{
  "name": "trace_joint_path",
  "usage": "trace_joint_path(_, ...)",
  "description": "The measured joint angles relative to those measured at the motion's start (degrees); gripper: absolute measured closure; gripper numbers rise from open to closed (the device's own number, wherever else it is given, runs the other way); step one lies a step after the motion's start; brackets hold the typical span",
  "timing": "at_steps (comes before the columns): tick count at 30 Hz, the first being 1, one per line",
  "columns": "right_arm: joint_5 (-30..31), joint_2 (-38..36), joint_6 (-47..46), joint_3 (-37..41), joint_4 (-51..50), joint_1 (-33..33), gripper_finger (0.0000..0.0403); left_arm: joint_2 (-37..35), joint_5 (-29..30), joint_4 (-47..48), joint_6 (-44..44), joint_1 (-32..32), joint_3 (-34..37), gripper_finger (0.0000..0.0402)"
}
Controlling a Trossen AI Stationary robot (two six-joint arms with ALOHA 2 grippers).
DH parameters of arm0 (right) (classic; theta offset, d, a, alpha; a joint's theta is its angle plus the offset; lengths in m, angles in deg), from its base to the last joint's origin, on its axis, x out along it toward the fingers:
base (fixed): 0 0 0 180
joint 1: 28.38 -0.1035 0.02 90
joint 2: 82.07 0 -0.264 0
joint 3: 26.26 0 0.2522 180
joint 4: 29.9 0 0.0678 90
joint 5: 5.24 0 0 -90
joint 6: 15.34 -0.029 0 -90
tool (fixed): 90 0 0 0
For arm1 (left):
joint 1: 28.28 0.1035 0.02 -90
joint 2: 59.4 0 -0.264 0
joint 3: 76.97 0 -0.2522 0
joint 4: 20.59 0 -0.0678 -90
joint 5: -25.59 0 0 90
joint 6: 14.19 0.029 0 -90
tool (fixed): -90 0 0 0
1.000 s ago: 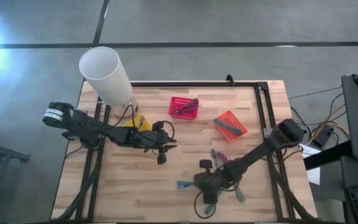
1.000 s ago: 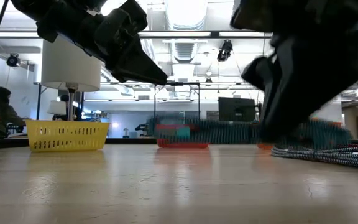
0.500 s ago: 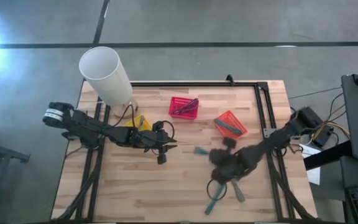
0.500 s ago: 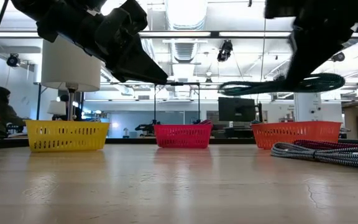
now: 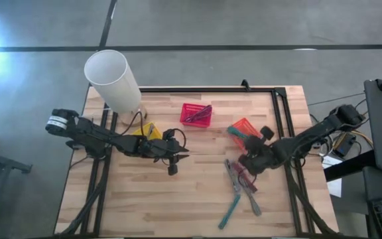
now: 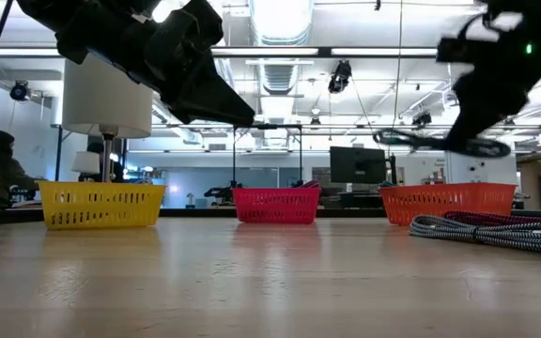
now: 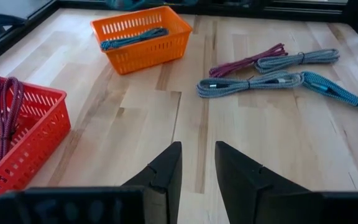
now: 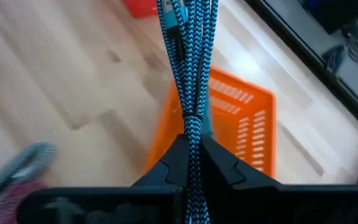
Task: Pick & Place USB Port
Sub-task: Put the left blue charger cable into the orange bin
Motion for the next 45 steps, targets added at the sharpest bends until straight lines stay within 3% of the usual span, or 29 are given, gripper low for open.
trace_joint_path(8,0.1,-7.3,14.1,11.7,14.2,5.1,0.0383,0.0,0.0,-1.0,0.8,0.0,0.0,0.0303)
trace_joint_path(19,-0.5,-14.4,26.9,16.5,16.3,11.3,0.0383,0.0,0.0,-3.1,3.0,0.1,0.0,0.0303)
trace_joint_path(36,-2.6,-14.4,28.9,20.3,24.6,11.9,0.0382,0.0,0.0,-3.4,3.0,0.7,0.0,0.0303)
trace_joint_path(45,-2.4,-14.4,27.5,22.3,24.6,11.9,0.0331,0.0,0.0,-3.4,3.0,0.9,0.0,0.0303)
